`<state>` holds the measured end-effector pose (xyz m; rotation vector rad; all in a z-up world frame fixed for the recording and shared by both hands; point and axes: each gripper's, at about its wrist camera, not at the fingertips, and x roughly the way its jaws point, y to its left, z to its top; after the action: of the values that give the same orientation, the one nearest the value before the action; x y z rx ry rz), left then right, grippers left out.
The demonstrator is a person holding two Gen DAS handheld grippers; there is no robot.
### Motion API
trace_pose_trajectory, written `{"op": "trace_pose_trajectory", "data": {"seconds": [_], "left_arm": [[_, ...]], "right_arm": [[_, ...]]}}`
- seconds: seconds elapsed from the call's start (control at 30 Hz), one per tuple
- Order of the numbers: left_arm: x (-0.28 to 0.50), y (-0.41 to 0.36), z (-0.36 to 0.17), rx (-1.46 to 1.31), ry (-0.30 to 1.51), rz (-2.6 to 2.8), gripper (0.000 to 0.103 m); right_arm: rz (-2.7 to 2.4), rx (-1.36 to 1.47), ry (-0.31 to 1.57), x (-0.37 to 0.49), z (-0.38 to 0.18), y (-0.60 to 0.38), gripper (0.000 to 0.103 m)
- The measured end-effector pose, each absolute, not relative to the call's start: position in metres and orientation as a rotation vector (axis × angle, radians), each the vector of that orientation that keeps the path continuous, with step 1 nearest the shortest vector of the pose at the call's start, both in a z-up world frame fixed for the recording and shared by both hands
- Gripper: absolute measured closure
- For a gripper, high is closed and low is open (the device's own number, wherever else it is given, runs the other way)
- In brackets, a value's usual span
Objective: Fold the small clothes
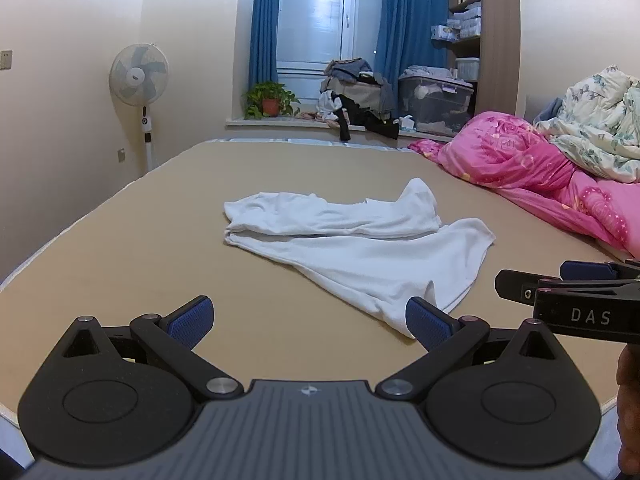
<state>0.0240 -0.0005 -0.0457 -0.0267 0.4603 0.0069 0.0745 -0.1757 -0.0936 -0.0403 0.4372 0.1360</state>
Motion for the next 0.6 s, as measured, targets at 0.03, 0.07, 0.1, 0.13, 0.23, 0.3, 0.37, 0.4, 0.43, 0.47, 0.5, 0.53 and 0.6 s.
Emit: {"op": "trace_pose_trajectory", "data": {"seconds": [0.03,0.07,0.1,0.13,0.23,0.3,0.37,0.4,0.43,0.47,0.5,0.53,0.6], "left_arm": [[0.025,0.0,-0.046,-0.029,0.464,0.008,0.001],[0.025,0.001,-0.047,-0.031,0.468,0.009,0.001],[0.025,0.001,-0.047,-0.032,0.47,0.01,0.001],[0.025,0.002,-0.047,-0.034,0.472,0.011,0.001],[0.025,0.002,-0.046,-0.042,0.478,0.013,0.001],[0.026,0.002,-0.046,-0.046,0.483,0.016,0.001],[0.026,0.002,-0.046,-0.047,0.484,0.015,0.001],[0.026,0.002,-0.046,-0.046,0.483,0.016,0.001],[0.027,0.002,-0.046,-0.044,0.483,0.015,0.001],[0.027,0.001,-0.047,-0.041,0.485,0.016,0.001],[0.027,0.001,-0.047,-0.04,0.487,0.017,0.001],[0.027,0.002,-0.048,-0.039,0.489,0.016,0.001],[0.027,0.002,-0.049,-0.034,0.488,0.016,0.001]], "right_arm": [[0.135,-0.037,0.44,0.074,-0.094,-0.176,0.016],[0.134,-0.035,0.442,0.072,-0.094,-0.176,0.016],[0.134,-0.033,0.445,0.071,-0.094,-0.176,0.016],[0.125,-0.055,0.463,0.08,-0.094,-0.174,0.016],[0.117,-0.067,0.473,0.081,-0.095,-0.173,0.016],[0.129,-0.036,0.443,0.079,-0.095,-0.175,0.016],[0.131,-0.045,0.452,0.082,-0.095,-0.172,0.016],[0.131,-0.055,0.451,0.083,-0.096,-0.171,0.016],[0.128,-0.065,0.453,0.083,-0.096,-0.171,0.017],[0.128,-0.069,0.451,0.083,-0.096,-0.171,0.017],[0.128,-0.07,0.444,0.083,-0.096,-0.171,0.019],[0.128,-0.071,0.441,0.083,-0.096,-0.171,0.023],[0.132,-0.063,0.445,0.083,-0.096,-0.172,0.03]]}}
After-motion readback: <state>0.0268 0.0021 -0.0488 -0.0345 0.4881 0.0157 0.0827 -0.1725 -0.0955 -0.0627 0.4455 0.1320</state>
